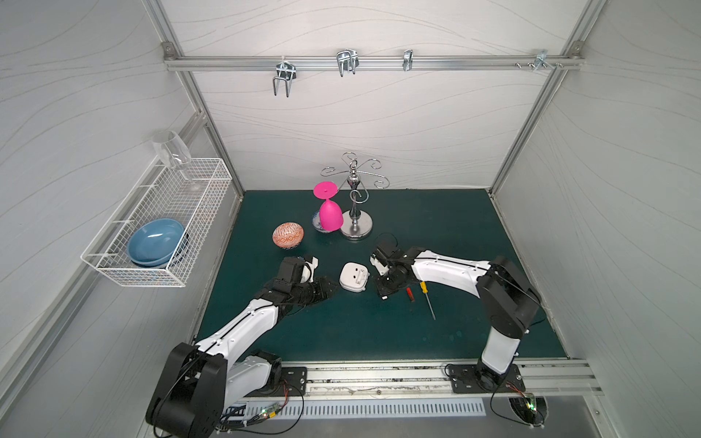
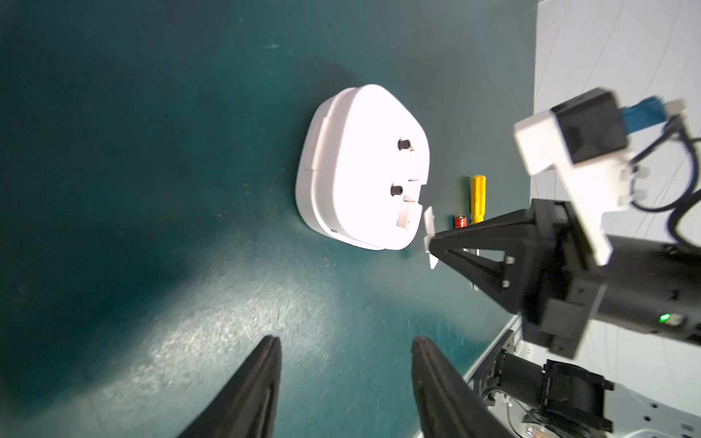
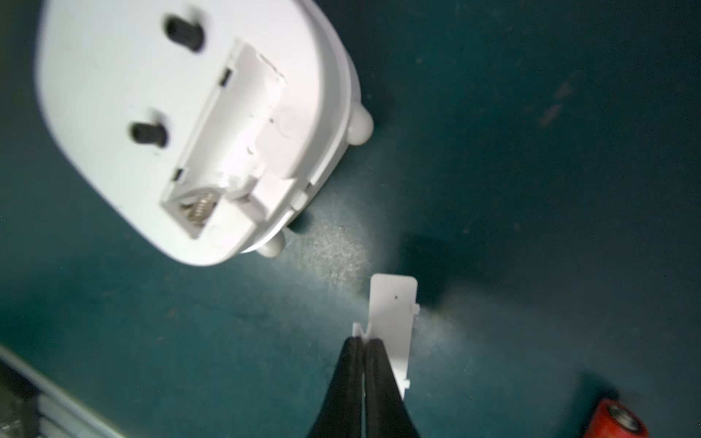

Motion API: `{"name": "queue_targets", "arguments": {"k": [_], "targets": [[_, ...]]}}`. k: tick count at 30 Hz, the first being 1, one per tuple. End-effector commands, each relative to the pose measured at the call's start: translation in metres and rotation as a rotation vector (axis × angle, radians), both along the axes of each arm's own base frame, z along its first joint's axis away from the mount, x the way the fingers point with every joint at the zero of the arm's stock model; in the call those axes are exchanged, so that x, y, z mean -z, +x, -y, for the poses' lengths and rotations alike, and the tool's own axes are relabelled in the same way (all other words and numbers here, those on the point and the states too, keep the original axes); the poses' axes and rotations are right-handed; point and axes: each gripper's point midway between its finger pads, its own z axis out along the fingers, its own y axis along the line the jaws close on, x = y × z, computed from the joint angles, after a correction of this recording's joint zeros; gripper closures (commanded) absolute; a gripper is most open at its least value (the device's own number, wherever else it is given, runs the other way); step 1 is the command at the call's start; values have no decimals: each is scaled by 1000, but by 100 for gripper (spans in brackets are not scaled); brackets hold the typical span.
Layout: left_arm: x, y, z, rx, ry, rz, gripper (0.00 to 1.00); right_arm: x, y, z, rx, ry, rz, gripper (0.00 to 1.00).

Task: Remove the battery from the alarm
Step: Pick up the cover from the center of the board.

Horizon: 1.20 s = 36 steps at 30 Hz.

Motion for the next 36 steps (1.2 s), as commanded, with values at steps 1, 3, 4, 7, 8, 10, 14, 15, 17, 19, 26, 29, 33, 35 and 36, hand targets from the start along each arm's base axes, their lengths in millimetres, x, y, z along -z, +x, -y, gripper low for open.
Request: {"name": "queue_targets", "arguments": {"k": [1,3,4,7,8,10,14,15,17,19,26,29,33,35,36], "targets": [[-16,-1,16,51,25,115,41,-36,5,-4,86,172,-3,92],[-21,-8,29,83,41,155,41,-51,7,-2,126,251,-12,92],[-24,-9,35,94,44,174,41,-57,9,0,153,286,-17,92],[-34,-9,53,122,43,228,42,-74,12,7,205,351,-12,92],[-37,-11,60,139,40,242,42,-79,12,9,217,367,-7,92],[-44,-10,75,171,34,265,42,-88,13,13,244,401,2,92],[-49,-9,107,242,38,283,43,-100,13,18,291,443,9,92],[-50,-9,114,259,35,283,44,-103,13,19,298,452,11,92],[-50,-9,127,286,27,283,44,-109,11,19,308,473,10,93],[-53,-7,138,301,19,291,45,-112,9,19,314,489,2,92],[-63,2,165,334,-9,332,48,-114,4,22,349,518,-15,92],[-63,5,170,336,-15,333,50,-113,2,22,357,526,-25,92],[-65,5,175,347,-32,340,55,-114,1,24,367,531,-22,92],[-67,4,177,360,-43,346,58,-115,1,24,366,529,-20,92],[-68,4,179,366,-45,350,59,-115,1,24,364,529,-22,92]]}}
